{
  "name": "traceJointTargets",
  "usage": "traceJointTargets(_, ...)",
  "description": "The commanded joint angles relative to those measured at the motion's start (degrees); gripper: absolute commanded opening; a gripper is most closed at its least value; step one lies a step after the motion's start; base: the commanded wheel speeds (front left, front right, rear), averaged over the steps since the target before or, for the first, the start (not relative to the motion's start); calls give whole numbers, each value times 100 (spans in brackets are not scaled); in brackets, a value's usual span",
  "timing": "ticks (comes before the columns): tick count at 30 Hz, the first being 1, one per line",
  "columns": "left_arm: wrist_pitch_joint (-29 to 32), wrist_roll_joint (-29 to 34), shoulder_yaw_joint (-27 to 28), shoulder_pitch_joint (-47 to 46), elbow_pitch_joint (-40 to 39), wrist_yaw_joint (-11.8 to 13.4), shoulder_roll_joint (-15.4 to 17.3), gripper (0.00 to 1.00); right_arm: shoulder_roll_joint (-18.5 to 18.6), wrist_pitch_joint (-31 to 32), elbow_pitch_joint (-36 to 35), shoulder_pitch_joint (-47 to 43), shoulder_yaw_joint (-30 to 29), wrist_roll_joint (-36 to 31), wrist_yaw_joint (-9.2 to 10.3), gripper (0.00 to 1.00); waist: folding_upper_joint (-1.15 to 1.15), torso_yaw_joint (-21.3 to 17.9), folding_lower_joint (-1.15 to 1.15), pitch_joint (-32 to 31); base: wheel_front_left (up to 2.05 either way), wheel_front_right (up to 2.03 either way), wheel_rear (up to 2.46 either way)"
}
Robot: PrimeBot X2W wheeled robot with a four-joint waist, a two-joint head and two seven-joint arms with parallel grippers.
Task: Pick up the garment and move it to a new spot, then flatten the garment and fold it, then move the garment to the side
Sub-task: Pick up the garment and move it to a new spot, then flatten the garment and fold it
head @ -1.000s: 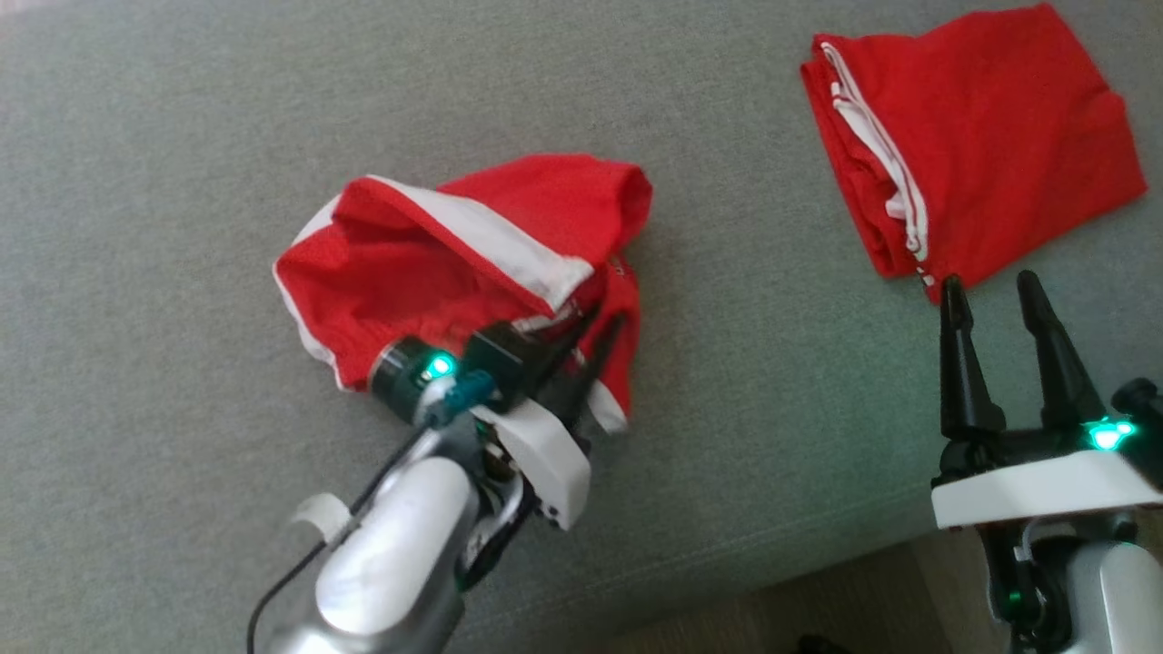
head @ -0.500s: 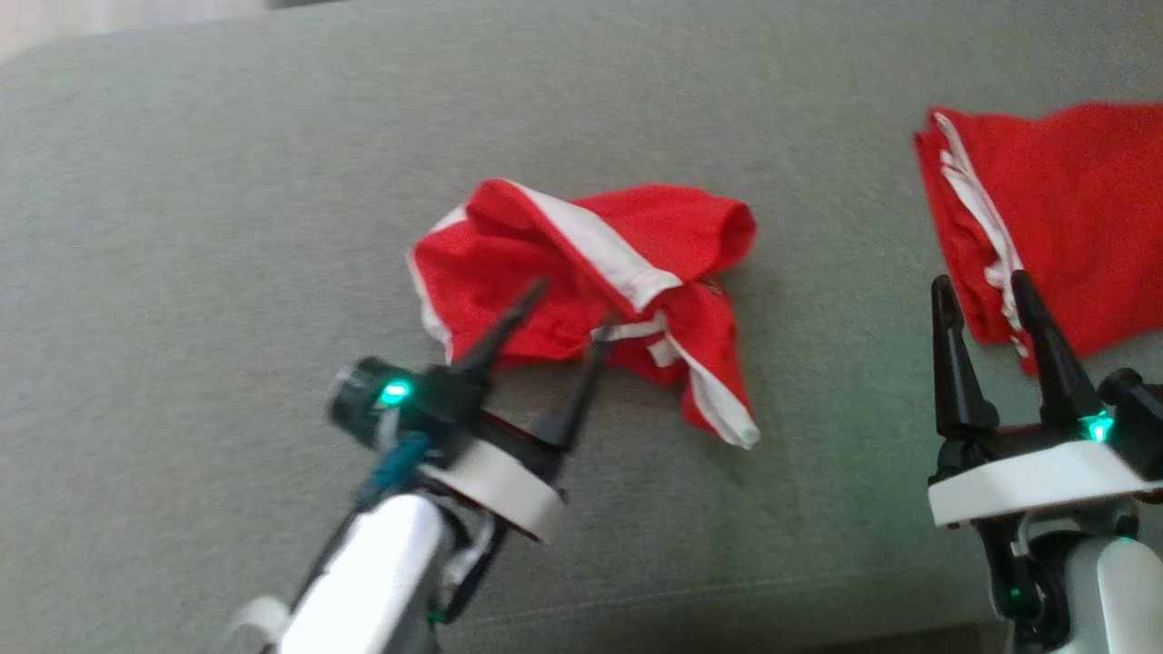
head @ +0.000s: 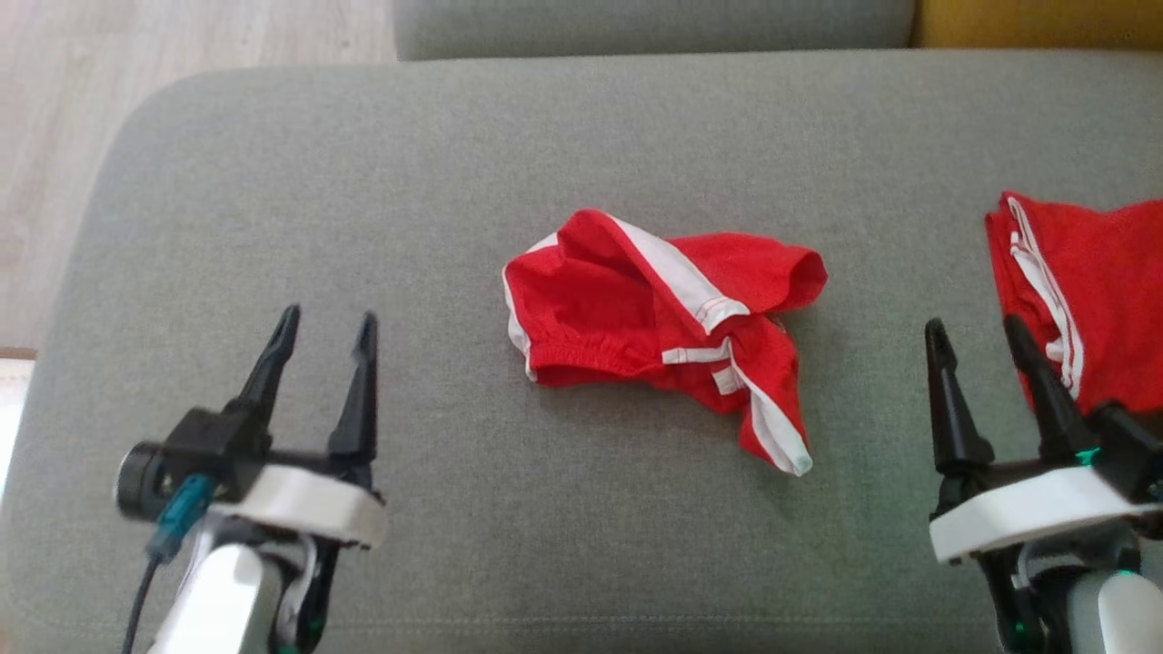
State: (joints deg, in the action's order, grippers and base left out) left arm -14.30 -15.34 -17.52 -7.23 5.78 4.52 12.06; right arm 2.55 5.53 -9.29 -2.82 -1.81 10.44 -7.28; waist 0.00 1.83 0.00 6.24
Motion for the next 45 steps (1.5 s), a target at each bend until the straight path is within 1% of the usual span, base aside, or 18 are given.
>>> traceJointTargets(1,-69,-72,289,-95,-153,-9,187,100,32,57,-193,52,132,-72,-21,100,0,40,0,-114,0,0,0)
traceJointTargets(5,-69,-111,346,105,-94,-49,262,100,32,94,-222,-82,119,-59,-21,100,0,13,0,-237,0,0,0)
traceJointTargets(11,-69,-119,355,232,-70,-51,281,100,32,144,-272,-194,103,-68,-21,100,0,-24,0,-309,0,0,0)
traceJointTargets(19,-70,-83,396,228,-76,-22,324,100,32,171,-326,-224,96,-57,-21,100,0,-51,0,-283,0,0,0)
traceJointTargets(31,-70,-4,429,156,-167,-33,280,100,32,290,-286,-181,156,-47,-21,100,0,8,0,-201,0,0,0)
traceJointTargets(34,-70,29,417,69,-195,-51,262,100,32,469,-211,-96,373,-50,-21,100,0,77,0,-113,0,0,0)
traceJointTargets(40,-70,120,332,-169,-245,-95,163,100,32,778,300,350,1403,167,-21,100,0,281,0,112,0,0,0)
traceJointTargets(42,-70,145,305,-263,-251,-124,115,100,32,713,540,587,1658,220,-21,100,0,372,0,191,0,0,0)
traceJointTargets(44,-70,177,288,-356,-265,-151,65,100,32,602,810,823,1754,274,-21,100,0,473,0,270,0,0,0)
traceJointTargets(45,-70,177,288,-356,-265,-151,65,100,32,602,810,823,1754,274,-21,100,0,473,0,270,0,0,0)
